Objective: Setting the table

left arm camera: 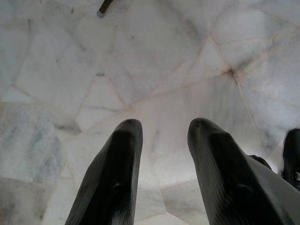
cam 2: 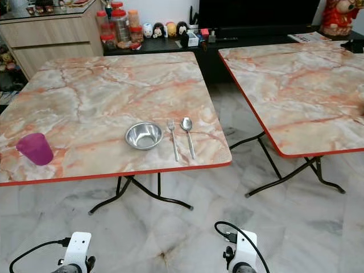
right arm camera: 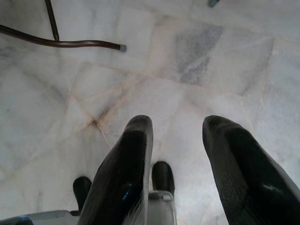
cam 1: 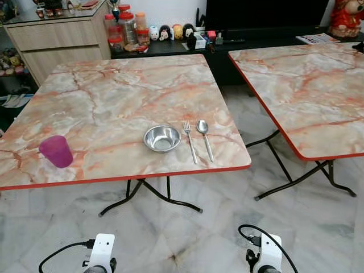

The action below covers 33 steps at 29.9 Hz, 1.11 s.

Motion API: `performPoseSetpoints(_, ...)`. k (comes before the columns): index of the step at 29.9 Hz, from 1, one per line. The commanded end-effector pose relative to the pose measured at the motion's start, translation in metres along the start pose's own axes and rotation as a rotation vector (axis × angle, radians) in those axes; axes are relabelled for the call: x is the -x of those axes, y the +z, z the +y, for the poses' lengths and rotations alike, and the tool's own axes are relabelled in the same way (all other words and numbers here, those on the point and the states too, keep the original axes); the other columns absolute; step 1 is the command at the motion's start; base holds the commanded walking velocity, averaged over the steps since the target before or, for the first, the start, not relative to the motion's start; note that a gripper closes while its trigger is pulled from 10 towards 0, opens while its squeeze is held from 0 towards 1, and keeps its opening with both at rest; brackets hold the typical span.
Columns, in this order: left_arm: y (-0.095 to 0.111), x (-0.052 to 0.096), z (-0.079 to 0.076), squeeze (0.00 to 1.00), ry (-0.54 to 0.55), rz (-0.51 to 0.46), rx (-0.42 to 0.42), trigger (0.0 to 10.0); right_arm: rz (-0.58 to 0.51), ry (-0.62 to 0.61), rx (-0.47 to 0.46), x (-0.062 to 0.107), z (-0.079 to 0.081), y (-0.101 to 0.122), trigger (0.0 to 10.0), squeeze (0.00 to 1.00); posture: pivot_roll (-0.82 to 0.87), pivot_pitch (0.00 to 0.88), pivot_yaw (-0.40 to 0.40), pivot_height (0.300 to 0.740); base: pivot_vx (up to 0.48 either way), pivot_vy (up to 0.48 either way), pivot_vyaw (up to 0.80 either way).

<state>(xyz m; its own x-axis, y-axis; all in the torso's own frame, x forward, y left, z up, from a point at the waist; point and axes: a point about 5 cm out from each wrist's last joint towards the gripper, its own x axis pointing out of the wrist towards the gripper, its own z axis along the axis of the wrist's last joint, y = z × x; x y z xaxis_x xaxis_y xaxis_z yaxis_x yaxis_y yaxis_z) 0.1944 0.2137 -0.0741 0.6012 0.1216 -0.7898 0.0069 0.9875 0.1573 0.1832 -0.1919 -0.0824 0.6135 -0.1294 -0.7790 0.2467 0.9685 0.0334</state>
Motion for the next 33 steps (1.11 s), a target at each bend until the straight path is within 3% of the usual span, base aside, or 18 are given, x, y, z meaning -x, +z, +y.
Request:
performPoseSetpoints(1, -0.005, 0.001, 0.0, 0.0, -0.002, 0.022, -0.007, 10.0, 0.005, 0.002, -0.006, 0.0, 0.002, 0.0, 10.0, 0.0, 0.03, 0.0, 0.018, 0.74, 0.285, 0.0, 0.0)
performPoseSetpoints(7, -0.004, 0.0, 0.0, 0.0, 0.0, 0.022, -0.002, 10.0, 0.009, 0.024, 0.012, 0.0, 0.005, 0.0, 10.0, 0.0, 0.04, 0.0, 0.01, 0.74, 0.287, 0.0, -0.44)
performPoseSetpoints(26, -0.009, 0.001, -0.004, 0.0, 0.0, 0.039, 0.011, 10.0, 0.012, 0.022, 0.014, 0.0, 0.004, -0.003, 10.0, 0.0, 0.04, 0.0, -0.001, 0.74, 0.292, 0.0, 0.0)
performPoseSetpoints(33, -0.013, 0.002, -0.002, 0.0, 0.018, 0.043, 0.02, 10.0, 0.016, 0.025, 0.02, 0.001, 0.004, -0.004, 10.0, 0.0, 0.05, 0.0, -0.003, 0.74, 0.0, 0.0, 0.0)
